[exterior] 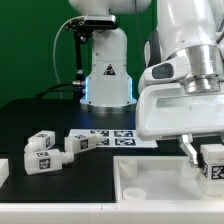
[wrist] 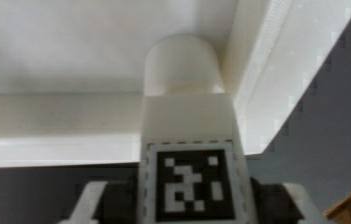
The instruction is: Assemble square table
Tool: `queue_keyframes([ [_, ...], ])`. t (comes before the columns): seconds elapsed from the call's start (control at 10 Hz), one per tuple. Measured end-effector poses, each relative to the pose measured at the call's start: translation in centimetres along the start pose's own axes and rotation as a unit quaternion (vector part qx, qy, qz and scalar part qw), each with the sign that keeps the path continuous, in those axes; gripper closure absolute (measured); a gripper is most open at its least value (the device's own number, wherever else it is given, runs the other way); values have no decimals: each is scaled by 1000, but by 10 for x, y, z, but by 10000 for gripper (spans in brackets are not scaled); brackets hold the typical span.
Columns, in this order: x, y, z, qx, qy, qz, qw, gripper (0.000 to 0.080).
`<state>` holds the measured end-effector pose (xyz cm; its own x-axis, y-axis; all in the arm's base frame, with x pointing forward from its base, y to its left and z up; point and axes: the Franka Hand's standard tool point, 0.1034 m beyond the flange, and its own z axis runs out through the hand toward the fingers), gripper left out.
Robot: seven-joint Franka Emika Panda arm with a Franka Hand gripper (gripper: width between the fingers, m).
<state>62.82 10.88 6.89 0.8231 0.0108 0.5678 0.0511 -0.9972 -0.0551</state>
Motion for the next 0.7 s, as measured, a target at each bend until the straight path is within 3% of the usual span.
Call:
queue_keyframes([
  [0.1,-1,0,0,0,-1,0,1000,507],
  [0.2,-1,-1,1,1,-12,-2,1000,337],
  [0.3,7,-5,-11,7,-53,-6,999,195],
  [0.4,18,-4,-18,10,-64,-7,998,164],
  [0.7,27,-3,-13,19,-179,0,984,152],
])
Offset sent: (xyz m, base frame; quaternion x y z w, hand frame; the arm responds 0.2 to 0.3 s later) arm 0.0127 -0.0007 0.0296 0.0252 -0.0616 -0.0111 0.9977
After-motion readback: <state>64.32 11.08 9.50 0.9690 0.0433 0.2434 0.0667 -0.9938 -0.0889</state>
